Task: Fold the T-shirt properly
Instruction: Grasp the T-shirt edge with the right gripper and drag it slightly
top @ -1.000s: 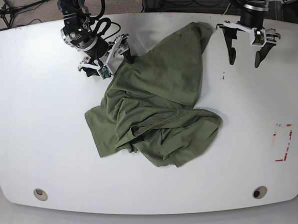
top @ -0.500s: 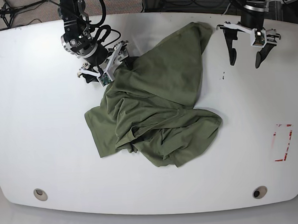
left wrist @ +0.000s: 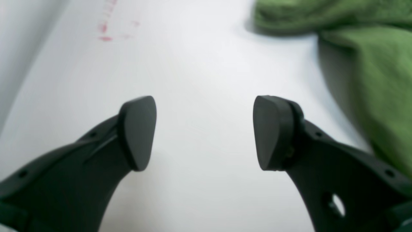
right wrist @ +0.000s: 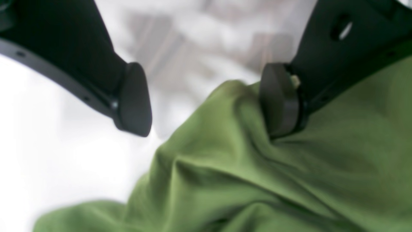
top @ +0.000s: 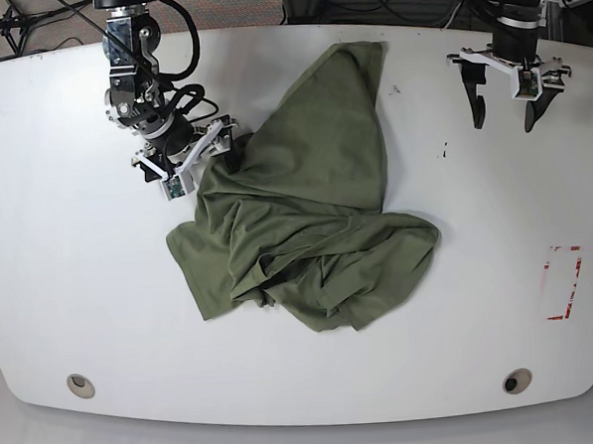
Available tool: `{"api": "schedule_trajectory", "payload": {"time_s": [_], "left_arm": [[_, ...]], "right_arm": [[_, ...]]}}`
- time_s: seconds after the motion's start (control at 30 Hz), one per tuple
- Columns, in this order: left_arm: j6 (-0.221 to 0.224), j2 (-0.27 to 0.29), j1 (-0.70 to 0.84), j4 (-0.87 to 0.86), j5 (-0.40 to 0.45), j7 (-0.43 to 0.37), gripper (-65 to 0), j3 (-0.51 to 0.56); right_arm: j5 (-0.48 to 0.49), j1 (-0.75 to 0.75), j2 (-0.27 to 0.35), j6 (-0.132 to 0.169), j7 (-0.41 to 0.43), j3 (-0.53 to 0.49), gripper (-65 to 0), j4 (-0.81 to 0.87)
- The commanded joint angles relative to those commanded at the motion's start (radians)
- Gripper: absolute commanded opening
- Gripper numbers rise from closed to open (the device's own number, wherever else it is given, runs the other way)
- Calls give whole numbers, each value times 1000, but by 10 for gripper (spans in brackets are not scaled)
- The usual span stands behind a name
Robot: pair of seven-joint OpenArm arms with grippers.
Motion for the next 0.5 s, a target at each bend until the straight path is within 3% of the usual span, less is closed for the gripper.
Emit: {"api": "schedule_trajectory", "payload": {"time_s": [0.27, 0.5], "left_arm": [[-4, -5, 0, -1, -8, -38, -205, 28], [0, -2, -5, -6, -7, -40, -197, 45]], "right_arm": [[-31, -4, -22, 33, 7, -31, -180, 59], [-25, -7, -36, 33, 15, -46, -359, 58]]}}
